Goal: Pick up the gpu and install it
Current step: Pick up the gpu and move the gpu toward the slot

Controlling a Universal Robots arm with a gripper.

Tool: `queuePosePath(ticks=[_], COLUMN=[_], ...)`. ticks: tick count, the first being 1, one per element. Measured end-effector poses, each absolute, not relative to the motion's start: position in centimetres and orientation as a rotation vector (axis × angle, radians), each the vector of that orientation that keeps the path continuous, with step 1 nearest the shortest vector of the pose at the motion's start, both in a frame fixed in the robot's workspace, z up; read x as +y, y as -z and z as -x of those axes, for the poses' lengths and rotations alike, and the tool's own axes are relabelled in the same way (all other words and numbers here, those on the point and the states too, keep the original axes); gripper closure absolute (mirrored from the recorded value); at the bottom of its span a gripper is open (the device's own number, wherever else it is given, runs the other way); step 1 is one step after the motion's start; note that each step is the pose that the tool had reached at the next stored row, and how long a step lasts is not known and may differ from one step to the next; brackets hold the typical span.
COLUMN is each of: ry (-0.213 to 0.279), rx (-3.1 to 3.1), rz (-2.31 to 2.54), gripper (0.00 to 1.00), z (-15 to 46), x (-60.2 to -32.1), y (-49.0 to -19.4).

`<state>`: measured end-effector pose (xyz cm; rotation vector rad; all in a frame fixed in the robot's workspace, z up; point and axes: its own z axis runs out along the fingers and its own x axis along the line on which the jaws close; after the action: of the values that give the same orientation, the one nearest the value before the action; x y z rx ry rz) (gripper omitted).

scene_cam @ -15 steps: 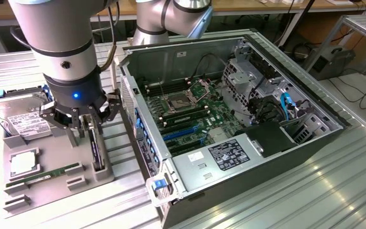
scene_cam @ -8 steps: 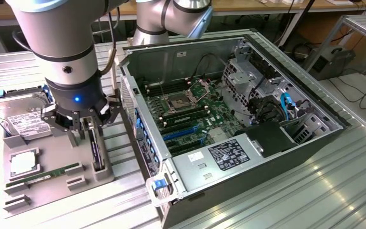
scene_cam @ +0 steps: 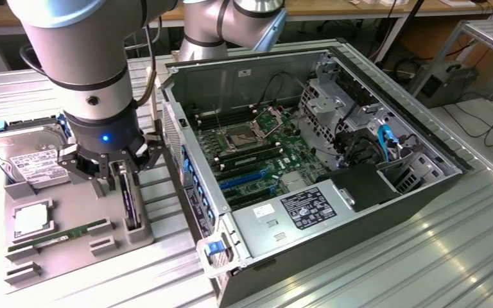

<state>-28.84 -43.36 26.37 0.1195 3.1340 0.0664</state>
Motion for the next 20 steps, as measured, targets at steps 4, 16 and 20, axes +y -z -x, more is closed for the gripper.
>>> queuePosePath(ticks=[4, 16, 20], ry=[-0.067, -0.092, -0.095], rx=[3.134, 3.134, 3.134], rz=[-0.12, -0.124, -0.124], gripper=[0.58, 0.58, 0.58], z=[28.8, 29.1, 29.1], x=[-43.4, -43.3, -43.0], y=[-26.2, -25.0, -24.7])
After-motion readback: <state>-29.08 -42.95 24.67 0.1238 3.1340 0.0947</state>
